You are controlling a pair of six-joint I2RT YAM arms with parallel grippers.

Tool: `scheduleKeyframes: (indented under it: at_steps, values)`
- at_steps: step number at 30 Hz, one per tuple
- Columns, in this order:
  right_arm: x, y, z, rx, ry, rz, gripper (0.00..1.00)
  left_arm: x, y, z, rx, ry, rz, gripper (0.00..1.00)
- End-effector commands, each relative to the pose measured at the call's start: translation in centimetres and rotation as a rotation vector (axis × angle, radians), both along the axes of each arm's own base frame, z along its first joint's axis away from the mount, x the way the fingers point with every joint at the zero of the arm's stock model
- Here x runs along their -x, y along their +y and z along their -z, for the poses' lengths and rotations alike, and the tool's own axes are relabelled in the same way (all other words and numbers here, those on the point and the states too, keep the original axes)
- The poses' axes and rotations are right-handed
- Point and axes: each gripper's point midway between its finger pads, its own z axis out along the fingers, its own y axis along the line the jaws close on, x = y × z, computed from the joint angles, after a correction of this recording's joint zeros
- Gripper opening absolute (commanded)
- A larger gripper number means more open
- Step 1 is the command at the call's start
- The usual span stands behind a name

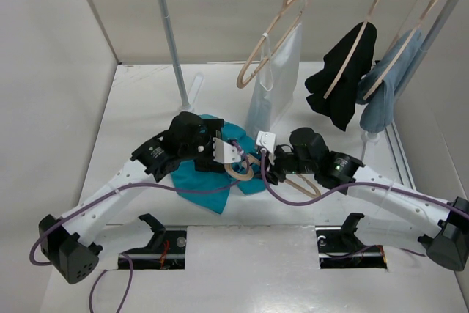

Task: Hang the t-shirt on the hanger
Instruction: Place tshirt on hanger

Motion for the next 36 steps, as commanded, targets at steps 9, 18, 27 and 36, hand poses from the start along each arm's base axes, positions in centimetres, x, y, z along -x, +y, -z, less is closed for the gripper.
scheduleKeyframes:
  at_steps: [9, 18, 27, 36]
  values:
    - [0.1, 0.0, -3.3, -0.071, -0.076, -0.003, 0.0, -5.1, 1.3, 0.2, 0.071, 0.082, -0.146, 1.0]
    - [0.5, -0.7, -2.9, -0.061, -0.074, 0.006, 0.0, -2.6, 1.5, -3.5, 0.246, 0.159, 0.131, 0.99]
    - [0.4, -0.7, -2.9, -0.059, -0.082, 0.002, 0.0, 0.3, -2.1, -5.8, 0.251, 0.148, 0.387, 1.0]
    - [0.5, -0.5, -3.1, -0.07, -0.085, -0.006, 0.0, 0.6, -6.2, -2.7, 0.172, 0.157, 0.408, 1.0]
